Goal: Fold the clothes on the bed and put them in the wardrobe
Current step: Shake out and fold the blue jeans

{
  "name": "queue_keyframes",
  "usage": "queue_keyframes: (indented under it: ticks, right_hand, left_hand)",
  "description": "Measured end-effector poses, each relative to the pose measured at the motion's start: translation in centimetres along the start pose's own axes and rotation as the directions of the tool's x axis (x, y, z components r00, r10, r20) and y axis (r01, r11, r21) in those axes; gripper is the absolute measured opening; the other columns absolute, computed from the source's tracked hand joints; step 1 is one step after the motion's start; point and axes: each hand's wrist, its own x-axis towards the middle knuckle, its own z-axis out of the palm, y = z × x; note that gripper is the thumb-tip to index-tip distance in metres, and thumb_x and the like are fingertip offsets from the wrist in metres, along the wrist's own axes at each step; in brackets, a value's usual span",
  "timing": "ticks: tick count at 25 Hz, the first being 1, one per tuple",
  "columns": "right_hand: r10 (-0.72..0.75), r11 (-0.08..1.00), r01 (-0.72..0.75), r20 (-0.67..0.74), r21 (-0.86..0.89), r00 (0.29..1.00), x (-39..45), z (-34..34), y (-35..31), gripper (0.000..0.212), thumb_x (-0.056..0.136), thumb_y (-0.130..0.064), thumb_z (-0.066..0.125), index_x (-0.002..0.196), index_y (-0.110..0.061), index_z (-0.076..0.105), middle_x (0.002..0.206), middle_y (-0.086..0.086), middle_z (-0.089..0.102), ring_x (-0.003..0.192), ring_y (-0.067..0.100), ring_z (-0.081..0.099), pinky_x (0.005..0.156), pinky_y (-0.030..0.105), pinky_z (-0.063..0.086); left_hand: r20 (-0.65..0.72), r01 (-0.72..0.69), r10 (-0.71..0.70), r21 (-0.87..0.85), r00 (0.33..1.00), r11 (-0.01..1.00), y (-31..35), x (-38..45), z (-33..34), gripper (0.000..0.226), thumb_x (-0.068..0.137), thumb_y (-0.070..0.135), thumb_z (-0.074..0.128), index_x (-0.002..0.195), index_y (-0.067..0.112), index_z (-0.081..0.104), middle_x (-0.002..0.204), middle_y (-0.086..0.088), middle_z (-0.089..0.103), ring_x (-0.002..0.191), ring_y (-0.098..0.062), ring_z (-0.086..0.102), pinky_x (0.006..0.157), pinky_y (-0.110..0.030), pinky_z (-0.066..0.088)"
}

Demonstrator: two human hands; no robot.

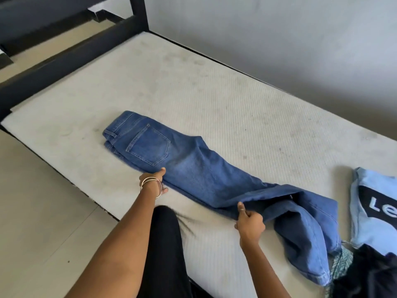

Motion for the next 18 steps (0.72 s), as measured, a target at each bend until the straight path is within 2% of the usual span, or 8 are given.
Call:
queue_keyframes:
  ticks: [3, 6, 8, 10, 12, 14, 16, 18]
  right_hand:
    - [0.283, 0.900, -0.265, -0.001, 0.345, 0.959, 0.4, -1.6, -0.3, 0.048, 0.086, -0.051, 0.068, 0.082, -0.003, 0.063, 0.077, 0.012, 0.068, 0.071, 0.030, 0.070, 0.069, 0.043, 0.062]
    - [0.302, 0.876, -0.267, -0.023, 0.402, 0.953, 1.2, -3.5, 0.0, 0.050, 0.085, -0.052, 0.069, 0.085, -0.002, 0.066, 0.078, 0.012, 0.069, 0.068, 0.026, 0.069, 0.064, 0.043, 0.062]
    - [0.298, 0.886, -0.239, -0.093, 0.397, 0.950, 1.2, -4.9, 0.4, 0.050, 0.086, -0.053, 0.068, 0.082, -0.003, 0.068, 0.077, 0.011, 0.068, 0.060, 0.021, 0.061, 0.061, 0.039, 0.061]
    - [0.308, 0.888, -0.216, -0.178, 0.406, 0.935, 0.9, -6.5, 1.3, 0.055, 0.083, -0.058, 0.067, 0.078, -0.004, 0.068, 0.077, 0.010, 0.067, 0.056, 0.020, 0.057, 0.060, 0.038, 0.059]
    - [0.295, 0.867, -0.170, -0.208, 0.468, 0.933, 0.6, -7.9, 2.1, 0.057, 0.081, -0.064, 0.066, 0.081, -0.008, 0.069, 0.082, 0.008, 0.070, 0.063, 0.021, 0.062, 0.063, 0.039, 0.058]
    - [0.237, 0.798, -0.103, -0.153, 0.594, 0.959, 0.3, -9.6, 2.7, 0.055, 0.081, -0.063, 0.066, 0.098, -0.011, 0.070, 0.095, 0.005, 0.073, 0.081, 0.022, 0.071, 0.069, 0.039, 0.059]
    - [0.172, 0.686, -0.068, -0.070, 0.724, 0.983, 0.4, -11.0, 2.2, 0.054, 0.084, -0.057, 0.066, 0.113, -0.012, 0.066, 0.106, 0.004, 0.074, 0.089, 0.021, 0.073, 0.078, 0.041, 0.059]
    - [0.182, 0.563, -0.067, -0.044, 0.824, 0.982, 1.5, -12.2, 1.0, 0.050, 0.083, -0.054, 0.070, 0.111, -0.014, 0.064, 0.101, 0.005, 0.075, 0.082, 0.020, 0.074, 0.076, 0.043, 0.057]
  left_hand:
    - [0.038, 0.004, -0.004, -0.008, 0.999, 1.000, 0.5, -3.0, 1.5, 0.033, 0.088, 0.009, 0.067, 0.118, 0.002, 0.055, 0.088, -0.014, 0.060, 0.064, -0.022, 0.053, 0.076, -0.044, 0.050]
    - [-0.027, -0.034, 0.033, -0.056, 0.999, 0.998, -0.1, -3.0, 1.9, 0.037, 0.089, 0.003, 0.062, 0.124, 0.002, 0.051, 0.116, -0.020, 0.061, 0.084, -0.032, 0.062, 0.070, -0.043, 0.052]
    - [-0.246, -0.048, 0.130, 0.314, 0.961, 0.948, -1.3, -4.2, 3.1, 0.050, 0.091, 0.009, 0.060, 0.135, 0.002, 0.039, 0.136, -0.024, 0.046, 0.113, -0.039, 0.055, 0.083, -0.046, 0.051]
    - [-0.313, -0.146, 0.434, 0.646, 0.845, 0.750, -2.7, -7.7, 5.2, 0.062, 0.088, 0.015, 0.064, 0.140, 0.006, 0.031, 0.137, -0.026, 0.038, 0.121, -0.043, 0.043, 0.094, -0.050, 0.043]
    - [0.130, -0.529, 0.742, 0.781, 0.657, 0.332, -5.1, -10.8, 8.0, 0.055, 0.083, 0.023, 0.069, 0.133, 0.012, 0.046, 0.130, -0.020, 0.045, 0.115, -0.039, 0.046, 0.093, -0.047, 0.043]
    - [0.654, -0.821, 0.632, 0.569, 0.416, -0.048, -8.1, -14.4, 11.7, 0.050, 0.083, 0.028, 0.069, 0.130, 0.017, 0.054, 0.130, -0.011, 0.048, 0.114, -0.032, 0.050, 0.095, -0.040, 0.042]
    - [0.867, -0.895, 0.428, 0.379, 0.256, -0.233, -10.4, -18.1, 15.6, 0.062, 0.085, 0.031, 0.066, 0.141, 0.017, 0.043, 0.138, -0.007, 0.045, 0.120, -0.028, 0.049, 0.100, -0.037, 0.040]
    - [0.907, -0.866, 0.360, 0.349, 0.216, -0.359, -11.3, -21.1, 19.6, 0.074, 0.088, 0.031, 0.062, 0.150, 0.017, 0.024, 0.140, -0.010, 0.046, 0.122, -0.030, 0.049, 0.101, -0.040, 0.040]
